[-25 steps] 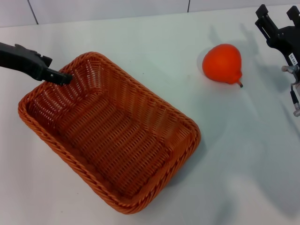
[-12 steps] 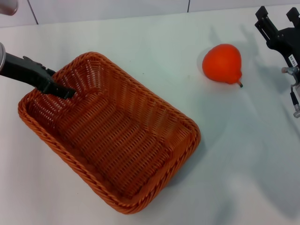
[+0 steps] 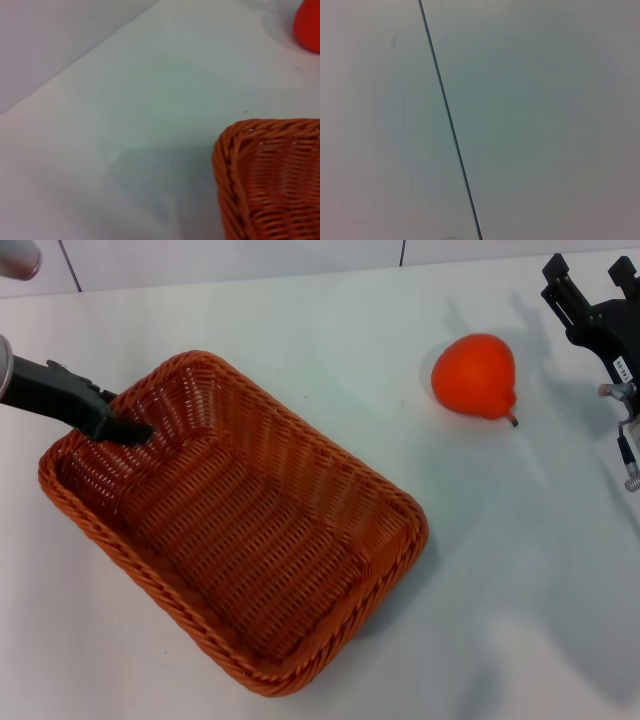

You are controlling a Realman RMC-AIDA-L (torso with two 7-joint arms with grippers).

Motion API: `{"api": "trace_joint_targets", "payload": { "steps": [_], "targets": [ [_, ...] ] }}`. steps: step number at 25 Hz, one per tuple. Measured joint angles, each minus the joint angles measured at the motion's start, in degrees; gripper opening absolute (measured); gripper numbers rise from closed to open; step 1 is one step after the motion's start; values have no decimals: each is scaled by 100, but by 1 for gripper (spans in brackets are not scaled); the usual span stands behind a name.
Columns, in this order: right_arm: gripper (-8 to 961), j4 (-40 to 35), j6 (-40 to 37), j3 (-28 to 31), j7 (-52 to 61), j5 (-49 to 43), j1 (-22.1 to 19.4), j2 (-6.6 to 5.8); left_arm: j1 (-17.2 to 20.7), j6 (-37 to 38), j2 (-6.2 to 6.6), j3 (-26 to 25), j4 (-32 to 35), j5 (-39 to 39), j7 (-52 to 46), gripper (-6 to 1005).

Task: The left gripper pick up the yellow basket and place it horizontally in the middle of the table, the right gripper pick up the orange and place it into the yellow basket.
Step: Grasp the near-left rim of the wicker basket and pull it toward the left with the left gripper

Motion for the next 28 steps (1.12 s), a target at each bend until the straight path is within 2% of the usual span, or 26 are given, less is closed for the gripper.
{"api": "trace_joint_targets", "payload": {
  "steps": [4,7,18,22,28],
  "targets": [
    [946,0,13,2,0,0,12,0,112,-41,-77,-19,227,119,2,798],
    [946,0,15,17,0,0,31,0,138,-43,-113,-33,294,257,-13,649],
    [946,0,15,11,0,0,42,0,87,225,-103,-193,323,375,-136,167],
    [946,0,14,2,-1,0,29,0,-2,378,-42,-467,304,363,-412,166],
    [946,0,25,-5,9,0,42,0,-305,926,132,-1288,-36,337,-907,166]
  ]
}}
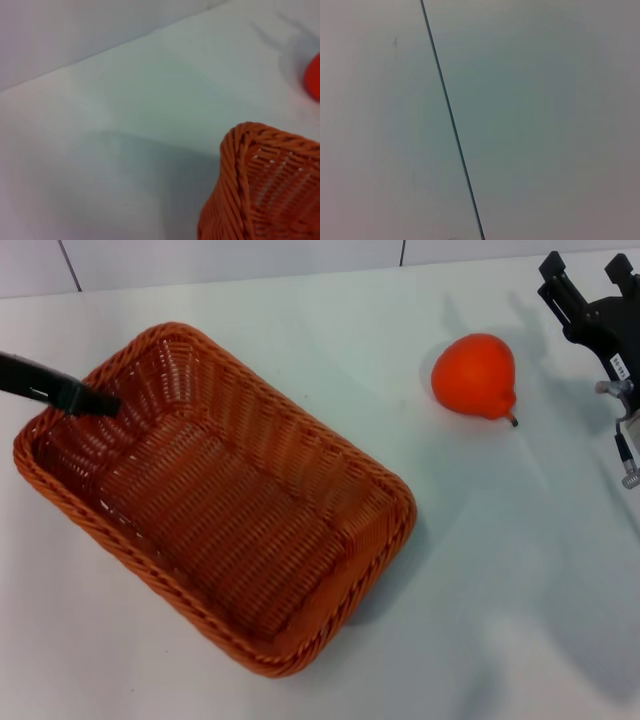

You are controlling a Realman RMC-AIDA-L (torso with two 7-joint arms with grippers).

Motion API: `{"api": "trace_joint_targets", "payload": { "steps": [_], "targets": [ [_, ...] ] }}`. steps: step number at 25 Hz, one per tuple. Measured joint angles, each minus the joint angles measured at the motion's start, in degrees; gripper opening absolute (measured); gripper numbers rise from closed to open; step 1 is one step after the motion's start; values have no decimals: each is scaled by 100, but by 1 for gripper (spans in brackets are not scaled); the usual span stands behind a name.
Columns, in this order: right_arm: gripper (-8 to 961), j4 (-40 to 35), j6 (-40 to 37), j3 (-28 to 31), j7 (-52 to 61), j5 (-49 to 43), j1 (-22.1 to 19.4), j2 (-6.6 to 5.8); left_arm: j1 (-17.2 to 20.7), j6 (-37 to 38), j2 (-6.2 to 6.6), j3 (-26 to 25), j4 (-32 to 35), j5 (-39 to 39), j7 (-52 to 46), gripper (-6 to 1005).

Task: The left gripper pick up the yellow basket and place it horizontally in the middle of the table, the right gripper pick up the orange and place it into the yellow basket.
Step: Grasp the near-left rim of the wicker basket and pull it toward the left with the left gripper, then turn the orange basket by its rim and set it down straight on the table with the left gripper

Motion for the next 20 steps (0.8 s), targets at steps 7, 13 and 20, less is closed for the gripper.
{"api": "trace_joint_targets", "payload": {
  "steps": [7,13,20],
  "targets": [
    [946,0,52,3,141,0,58,-16,-165,219,277,-696,-540,-77,-405,165],
    [946,0,93,-4,146,0,92,-25,-162,308,399,-1119,-878,-117,-493,164],
    [946,0,109,-4,149,0,99,-26,62,179,321,-1617,-885,-150,-751,164]
  ]
}}
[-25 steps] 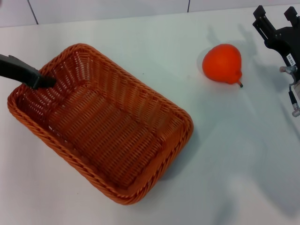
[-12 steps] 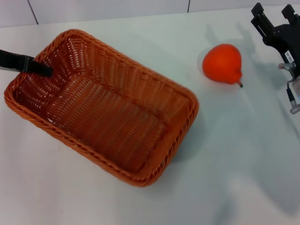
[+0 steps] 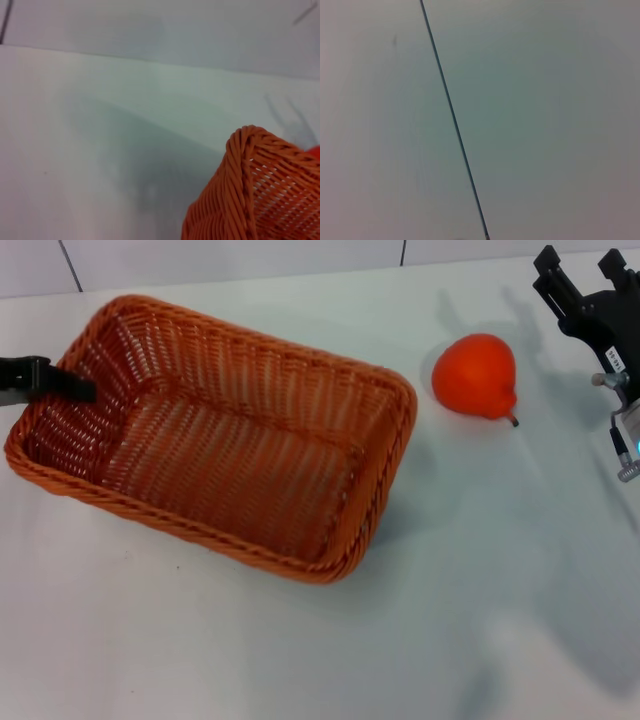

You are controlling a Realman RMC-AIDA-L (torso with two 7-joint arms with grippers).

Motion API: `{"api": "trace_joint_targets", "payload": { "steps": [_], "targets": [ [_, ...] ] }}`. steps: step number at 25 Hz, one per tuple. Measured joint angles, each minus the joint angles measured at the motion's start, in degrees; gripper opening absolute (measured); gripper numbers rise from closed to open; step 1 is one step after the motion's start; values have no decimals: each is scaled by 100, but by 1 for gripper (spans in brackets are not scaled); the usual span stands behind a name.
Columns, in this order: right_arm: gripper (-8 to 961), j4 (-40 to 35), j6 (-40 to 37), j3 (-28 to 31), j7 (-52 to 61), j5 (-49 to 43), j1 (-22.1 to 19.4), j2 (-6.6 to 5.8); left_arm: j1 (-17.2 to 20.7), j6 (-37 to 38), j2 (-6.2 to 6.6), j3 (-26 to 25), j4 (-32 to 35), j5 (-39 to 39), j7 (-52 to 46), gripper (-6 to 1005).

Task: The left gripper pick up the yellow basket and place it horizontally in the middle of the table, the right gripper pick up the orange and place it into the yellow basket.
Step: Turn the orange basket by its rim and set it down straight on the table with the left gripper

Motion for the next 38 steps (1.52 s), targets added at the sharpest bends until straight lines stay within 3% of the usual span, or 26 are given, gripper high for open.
{"api": "trace_joint_targets", "payload": {
  "steps": [5,11,18,25,38],
  "targets": [
    [946,0,12,23,0,0,7,-2,127,-107,-101,-319,26,-8,-113,165],
    [946,-1,21,40,1,0,-13,-13,366,-276,-402,-361,446,-11,-297,165],
    [946,-35,21,44,0,0,-30,-27,551,-305,-656,-391,870,-60,-473,164],
    [945,-89,21,51,0,0,-13,-19,694,-570,-866,-411,907,-167,-551,164],
    [945,-106,-5,52,0,0,-28,-17,810,-1188,-1144,-381,819,-296,-531,165]
  ]
}}
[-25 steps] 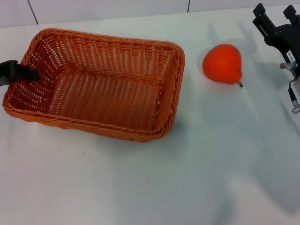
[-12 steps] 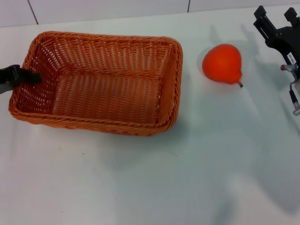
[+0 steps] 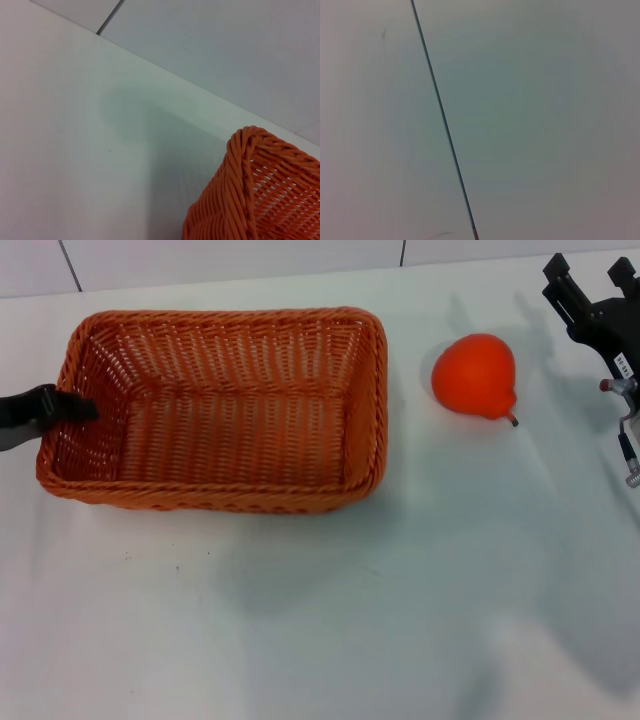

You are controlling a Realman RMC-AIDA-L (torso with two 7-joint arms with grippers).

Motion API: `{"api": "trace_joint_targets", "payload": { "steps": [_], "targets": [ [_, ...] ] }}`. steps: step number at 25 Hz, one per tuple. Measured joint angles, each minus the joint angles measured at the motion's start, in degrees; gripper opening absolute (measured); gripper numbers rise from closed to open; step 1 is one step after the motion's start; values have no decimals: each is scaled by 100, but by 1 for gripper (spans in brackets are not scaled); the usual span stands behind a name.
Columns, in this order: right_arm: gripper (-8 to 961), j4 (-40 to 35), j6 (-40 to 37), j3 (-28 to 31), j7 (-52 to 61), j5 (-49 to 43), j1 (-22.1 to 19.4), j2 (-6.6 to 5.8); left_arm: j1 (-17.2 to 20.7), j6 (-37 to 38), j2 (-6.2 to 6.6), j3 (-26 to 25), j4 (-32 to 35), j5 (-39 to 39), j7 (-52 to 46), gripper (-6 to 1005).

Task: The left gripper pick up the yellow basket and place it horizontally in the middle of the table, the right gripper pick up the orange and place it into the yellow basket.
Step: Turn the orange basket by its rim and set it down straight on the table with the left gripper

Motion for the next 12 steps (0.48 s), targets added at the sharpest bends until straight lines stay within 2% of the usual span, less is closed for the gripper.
{"api": "trace_joint_targets", "payload": {
  "steps": [12],
  "targets": [
    [946,0,-18,0,0,0,-11,-9,15,-55,-23,43,59,-1,4,164]
  ]
}}
